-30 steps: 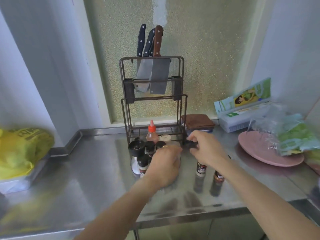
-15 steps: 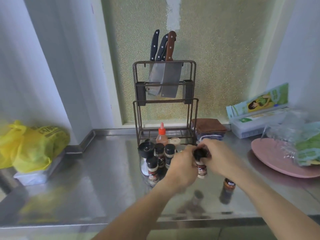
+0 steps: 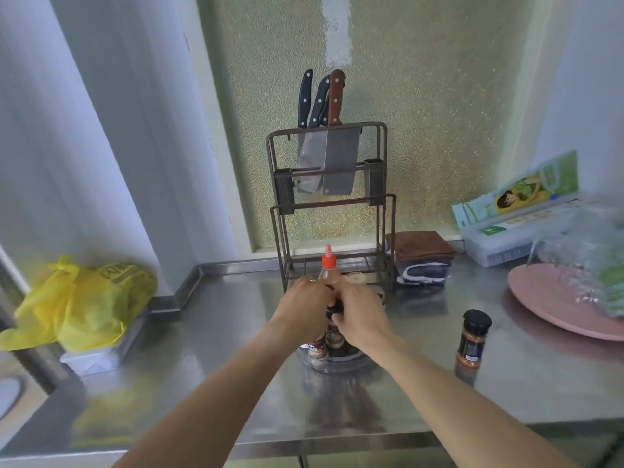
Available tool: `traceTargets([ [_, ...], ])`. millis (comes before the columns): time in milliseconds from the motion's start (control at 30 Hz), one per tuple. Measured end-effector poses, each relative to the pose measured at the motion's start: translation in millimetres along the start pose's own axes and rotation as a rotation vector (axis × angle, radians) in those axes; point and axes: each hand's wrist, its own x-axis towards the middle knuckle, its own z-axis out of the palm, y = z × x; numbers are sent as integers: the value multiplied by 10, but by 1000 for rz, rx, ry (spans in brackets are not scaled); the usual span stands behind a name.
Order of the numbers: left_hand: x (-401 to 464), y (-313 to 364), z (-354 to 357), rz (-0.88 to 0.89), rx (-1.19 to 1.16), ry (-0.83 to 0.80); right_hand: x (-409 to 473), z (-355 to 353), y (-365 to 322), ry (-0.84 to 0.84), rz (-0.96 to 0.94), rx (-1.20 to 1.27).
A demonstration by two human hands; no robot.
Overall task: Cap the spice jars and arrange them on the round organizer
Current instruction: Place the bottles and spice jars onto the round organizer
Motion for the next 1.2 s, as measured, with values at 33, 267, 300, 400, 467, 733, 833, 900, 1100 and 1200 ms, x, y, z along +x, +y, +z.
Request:
traceTargets([
  [33,10,-15,25,11,19,-3,-6,31,9,-9,5,-6],
  [267,43,139,32,10,-35,87,-117,-279,238,-2,14,-3],
  [300,45,234,43,20,-90,121,-157,-392,359,27,44,-31],
  [400,64,657,161,80,-339,124,-286,-712,839,109,162,-121],
  [467,121,975,330,107,-479,52,-390,-858,1121,101,273,-176],
  [733,78,1711,695,-1,-822,-170,-667,-795,1486,-87,448,-191],
  [833,-35,1524,597,-27,-828,10,-610,-779,1292,6,389,-68],
  [900,-157,1303,468,-41,-822,129,-526,-749,1069,71,321,32],
  [1100,-560,704,168,-171,-838,254,-309,-432,308,38,143,143],
  [1200,-599,557,227,-256,-803,193,-284,-234,154,-2,114,130],
])
